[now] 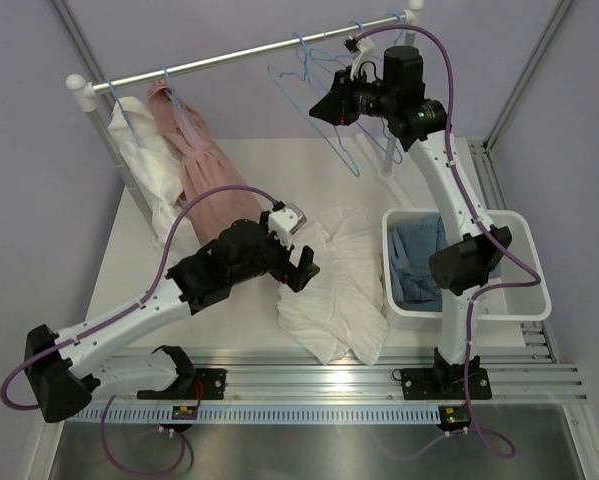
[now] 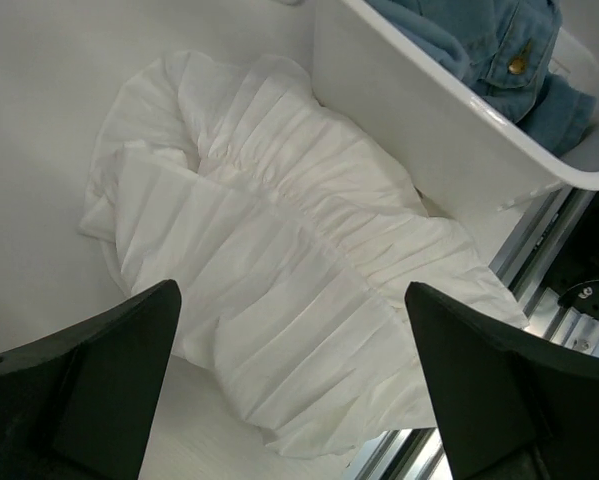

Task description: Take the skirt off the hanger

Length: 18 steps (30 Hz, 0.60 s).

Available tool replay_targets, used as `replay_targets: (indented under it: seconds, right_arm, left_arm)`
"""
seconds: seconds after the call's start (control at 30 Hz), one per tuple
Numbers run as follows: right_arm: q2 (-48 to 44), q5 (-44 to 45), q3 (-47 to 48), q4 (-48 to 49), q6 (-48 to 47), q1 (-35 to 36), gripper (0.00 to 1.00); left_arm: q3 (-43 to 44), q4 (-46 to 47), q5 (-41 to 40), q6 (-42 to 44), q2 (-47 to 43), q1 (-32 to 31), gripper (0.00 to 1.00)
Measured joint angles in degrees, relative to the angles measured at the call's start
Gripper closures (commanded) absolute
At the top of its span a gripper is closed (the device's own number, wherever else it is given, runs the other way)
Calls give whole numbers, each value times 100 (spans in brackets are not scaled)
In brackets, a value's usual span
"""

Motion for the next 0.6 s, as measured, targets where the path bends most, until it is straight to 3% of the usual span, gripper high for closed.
replay_targets:
  seconds: [0.17,0.4,0.6]
  right_arm:
    - [-114,-11,-264,0,-203,-4,49]
    - [-817,-33,-1027,-111,-691,-188,4]
    - [-1908,44,-1392,-463,-1628,-730,1]
  left_arm:
    - [-72,24,-251,-63,229,-33,1]
    - [-70,39,-518,-118,610,-46,1]
    - [74,22,-546,-129,1224,-52,1]
